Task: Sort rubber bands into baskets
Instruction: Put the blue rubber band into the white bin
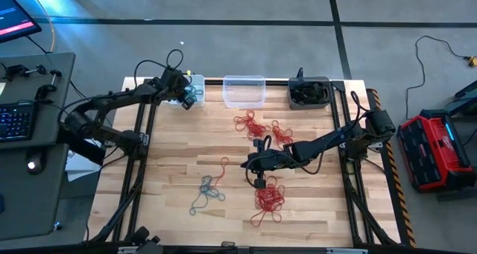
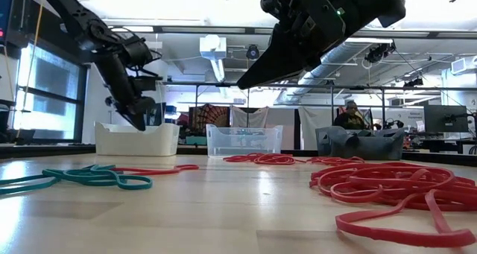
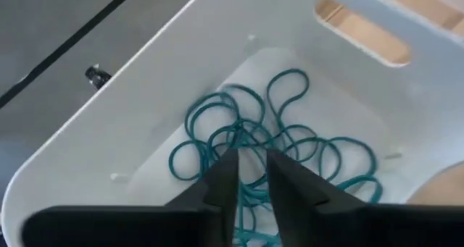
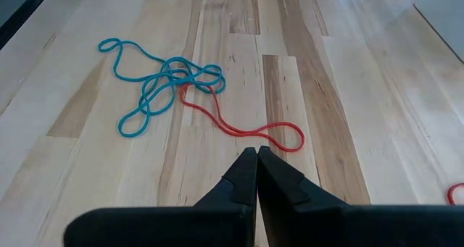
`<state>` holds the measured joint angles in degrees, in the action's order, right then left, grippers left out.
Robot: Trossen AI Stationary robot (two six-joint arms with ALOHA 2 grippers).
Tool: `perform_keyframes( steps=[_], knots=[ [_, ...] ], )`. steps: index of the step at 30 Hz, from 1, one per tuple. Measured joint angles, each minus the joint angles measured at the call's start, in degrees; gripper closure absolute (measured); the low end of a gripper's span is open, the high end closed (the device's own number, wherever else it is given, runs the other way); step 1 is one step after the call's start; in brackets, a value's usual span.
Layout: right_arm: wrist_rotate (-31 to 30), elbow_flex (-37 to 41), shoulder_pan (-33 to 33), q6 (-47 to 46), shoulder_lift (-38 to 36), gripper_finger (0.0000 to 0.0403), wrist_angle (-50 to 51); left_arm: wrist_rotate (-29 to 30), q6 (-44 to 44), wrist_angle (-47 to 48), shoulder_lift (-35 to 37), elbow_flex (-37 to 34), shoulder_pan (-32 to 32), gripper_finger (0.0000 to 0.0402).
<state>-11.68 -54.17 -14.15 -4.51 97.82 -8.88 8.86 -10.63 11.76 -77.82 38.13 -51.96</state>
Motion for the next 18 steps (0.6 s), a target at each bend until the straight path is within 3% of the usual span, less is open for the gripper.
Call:
perform_keyframes(
  steps=[6, 9, 13, 18],
  knots=[
    [0.0, 0.0, 0.0, -0.1, 0.0, 0.0403, 0.0, 0.2, 1.4, 0.3, 2.5, 0.0, 1.4, 0.0271],
    [0.0, 0.0, 0.0, -0.2, 0.0, 0.0403, 0.0, -2.4, 0.9, 1.7, 4.8, 0.0, 3.6, 0.0253],
    [0.0, 0.0, 0.0, 0.0, 0.0, 0.0403, 0.0, -6.4, 0.0, 2.2, 8.6, 0.0, 9.0, 0.0254],
    [0.0, 0.0, 0.0, 0.0, 0.0, 0.0403, 0.0, -7.3, -0.5, 3.9, 14.1, 0.0, 19.0, 0.0268]
  ],
)
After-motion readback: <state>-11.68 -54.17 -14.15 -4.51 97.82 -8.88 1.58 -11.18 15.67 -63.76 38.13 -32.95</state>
